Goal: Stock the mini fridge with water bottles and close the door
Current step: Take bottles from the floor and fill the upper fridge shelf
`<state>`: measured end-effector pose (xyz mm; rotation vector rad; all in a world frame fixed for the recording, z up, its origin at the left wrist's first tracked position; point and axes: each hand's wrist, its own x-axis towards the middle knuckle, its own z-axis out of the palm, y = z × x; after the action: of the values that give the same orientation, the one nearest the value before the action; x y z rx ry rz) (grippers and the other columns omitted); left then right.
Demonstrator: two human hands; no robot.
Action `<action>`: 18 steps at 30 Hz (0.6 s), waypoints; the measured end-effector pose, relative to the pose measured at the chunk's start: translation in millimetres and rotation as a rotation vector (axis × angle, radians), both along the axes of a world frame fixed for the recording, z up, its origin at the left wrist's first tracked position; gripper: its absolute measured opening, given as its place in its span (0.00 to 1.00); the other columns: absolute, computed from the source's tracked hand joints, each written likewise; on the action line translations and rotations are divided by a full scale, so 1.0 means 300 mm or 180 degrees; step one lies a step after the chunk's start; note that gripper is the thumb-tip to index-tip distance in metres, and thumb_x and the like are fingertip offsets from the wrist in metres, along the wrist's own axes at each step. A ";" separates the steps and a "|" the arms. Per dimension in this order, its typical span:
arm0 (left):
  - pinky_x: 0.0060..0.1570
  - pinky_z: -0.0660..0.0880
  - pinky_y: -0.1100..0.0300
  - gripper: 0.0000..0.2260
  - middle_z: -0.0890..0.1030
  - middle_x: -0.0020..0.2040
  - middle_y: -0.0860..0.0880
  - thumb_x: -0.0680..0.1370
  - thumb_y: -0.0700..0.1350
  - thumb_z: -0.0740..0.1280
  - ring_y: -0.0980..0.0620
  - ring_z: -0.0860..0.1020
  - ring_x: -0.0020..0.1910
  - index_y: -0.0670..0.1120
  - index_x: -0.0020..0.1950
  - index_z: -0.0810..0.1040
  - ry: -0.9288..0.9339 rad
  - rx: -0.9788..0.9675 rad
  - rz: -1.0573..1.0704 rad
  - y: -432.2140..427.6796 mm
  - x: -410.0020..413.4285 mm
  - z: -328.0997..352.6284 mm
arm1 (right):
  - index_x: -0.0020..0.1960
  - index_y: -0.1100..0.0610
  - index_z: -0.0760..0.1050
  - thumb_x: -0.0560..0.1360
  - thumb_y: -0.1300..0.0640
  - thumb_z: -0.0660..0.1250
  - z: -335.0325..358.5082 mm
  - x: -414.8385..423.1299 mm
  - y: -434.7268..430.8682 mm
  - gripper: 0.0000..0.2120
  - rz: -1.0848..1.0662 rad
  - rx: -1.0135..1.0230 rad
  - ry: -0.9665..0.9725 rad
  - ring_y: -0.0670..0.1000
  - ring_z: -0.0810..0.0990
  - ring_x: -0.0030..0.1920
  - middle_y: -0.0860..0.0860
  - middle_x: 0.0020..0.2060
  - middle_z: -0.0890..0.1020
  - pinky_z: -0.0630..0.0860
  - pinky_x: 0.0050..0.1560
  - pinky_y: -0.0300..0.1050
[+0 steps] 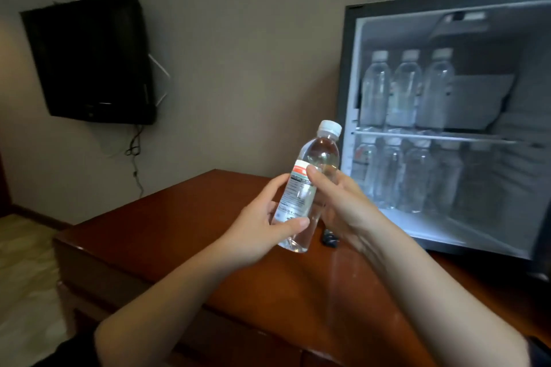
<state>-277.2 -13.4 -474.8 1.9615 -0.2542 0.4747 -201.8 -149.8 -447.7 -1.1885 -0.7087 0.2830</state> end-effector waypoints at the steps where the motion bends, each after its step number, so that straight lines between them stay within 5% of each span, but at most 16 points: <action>1: 0.55 0.78 0.55 0.30 0.82 0.55 0.52 0.72 0.48 0.71 0.54 0.81 0.53 0.61 0.70 0.63 -0.0101 0.0001 -0.0020 -0.022 0.022 0.005 | 0.58 0.59 0.73 0.71 0.50 0.69 0.009 0.009 -0.027 0.20 -0.0076 -0.0005 -0.0051 0.57 0.80 0.51 0.58 0.48 0.80 0.77 0.56 0.53; 5: 0.52 0.78 0.57 0.23 0.82 0.52 0.56 0.71 0.48 0.70 0.57 0.81 0.52 0.63 0.64 0.68 -0.0445 0.0154 0.0051 -0.091 0.086 0.016 | 0.58 0.58 0.74 0.77 0.50 0.61 0.011 0.043 -0.138 0.14 -0.0351 -0.0273 -0.0089 0.49 0.84 0.46 0.54 0.48 0.83 0.81 0.42 0.40; 8: 0.46 0.78 0.64 0.22 0.81 0.49 0.59 0.73 0.46 0.71 0.59 0.80 0.49 0.65 0.61 0.69 -0.0524 0.0371 0.0109 -0.133 0.134 0.025 | 0.58 0.56 0.76 0.77 0.48 0.62 0.006 0.065 -0.220 0.16 -0.0486 -0.0614 -0.0039 0.53 0.84 0.50 0.54 0.51 0.84 0.81 0.53 0.50; 14: 0.44 0.76 0.67 0.23 0.82 0.49 0.54 0.69 0.52 0.71 0.56 0.81 0.48 0.60 0.63 0.70 -0.0496 0.0374 -0.0004 -0.253 0.289 0.053 | 0.60 0.57 0.77 0.76 0.49 0.65 0.061 0.134 -0.335 0.17 -0.0835 -0.0750 0.0035 0.55 0.83 0.47 0.58 0.49 0.84 0.80 0.53 0.51; 18: 0.50 0.70 0.72 0.22 0.79 0.52 0.61 0.72 0.50 0.72 0.69 0.76 0.51 0.60 0.63 0.69 -0.0612 0.0333 -0.0212 -0.352 0.391 0.116 | 0.60 0.60 0.76 0.75 0.50 0.67 0.135 0.209 -0.409 0.18 -0.1236 -0.0625 0.0070 0.53 0.80 0.41 0.53 0.38 0.82 0.79 0.47 0.49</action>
<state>-159.8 -119.1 -440.1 2.0035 -0.4735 0.6179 -139.0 -272.3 -407.3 -1.4788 -0.4244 0.0400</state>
